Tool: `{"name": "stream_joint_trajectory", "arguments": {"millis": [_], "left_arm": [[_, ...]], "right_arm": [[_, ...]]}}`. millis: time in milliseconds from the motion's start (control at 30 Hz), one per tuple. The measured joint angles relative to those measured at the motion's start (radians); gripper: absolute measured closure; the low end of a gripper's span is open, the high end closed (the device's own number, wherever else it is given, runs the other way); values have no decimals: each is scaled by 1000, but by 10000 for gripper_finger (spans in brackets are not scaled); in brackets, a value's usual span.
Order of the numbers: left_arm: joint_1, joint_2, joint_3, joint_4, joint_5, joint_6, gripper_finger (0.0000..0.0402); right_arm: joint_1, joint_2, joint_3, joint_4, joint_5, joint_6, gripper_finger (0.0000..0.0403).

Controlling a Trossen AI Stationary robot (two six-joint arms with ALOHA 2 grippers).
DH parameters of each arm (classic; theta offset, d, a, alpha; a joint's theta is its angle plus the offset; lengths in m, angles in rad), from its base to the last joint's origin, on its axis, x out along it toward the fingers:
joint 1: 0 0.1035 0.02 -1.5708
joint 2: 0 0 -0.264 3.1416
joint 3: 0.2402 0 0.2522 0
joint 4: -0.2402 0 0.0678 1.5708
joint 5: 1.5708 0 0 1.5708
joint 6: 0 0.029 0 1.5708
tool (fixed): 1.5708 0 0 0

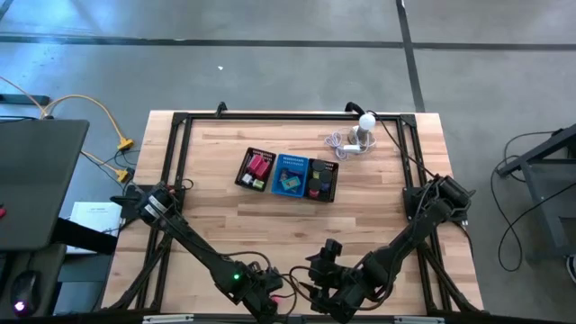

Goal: Pick & Place Office items
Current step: Put the pink charger adapter into the left black bin

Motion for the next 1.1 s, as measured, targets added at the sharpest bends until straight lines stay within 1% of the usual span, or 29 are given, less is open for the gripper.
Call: {"name": "stream_joint_trajectory", "arguments": {"millis": [167,367,533,600,700,900,933,1100], "left_arm": [[7,23,1,29,36,-1,112],[11,47,0,18,46,-2,112],[18,59,3,29,88,-7,117],[23,62,4,23,92,-18,130],[24,62,3,18,94,-21,168],[24,64,2,23,106,-9,273],[24,64,2,25,112,-1,279],[24,59,0,25,120,55,278]], "right_arm": [[5,0,0,1,1,0,104],[8,0,0,8,1,0,105],[8,0,0,21,1,0,105],[9,0,-1,23,0,0,105],[10,0,-2,23,-3,0,105],[10,0,-2,27,-3,0,105],[10,0,-2,27,-3,0,105],[12,0,-2,28,-3,0,105]]}}
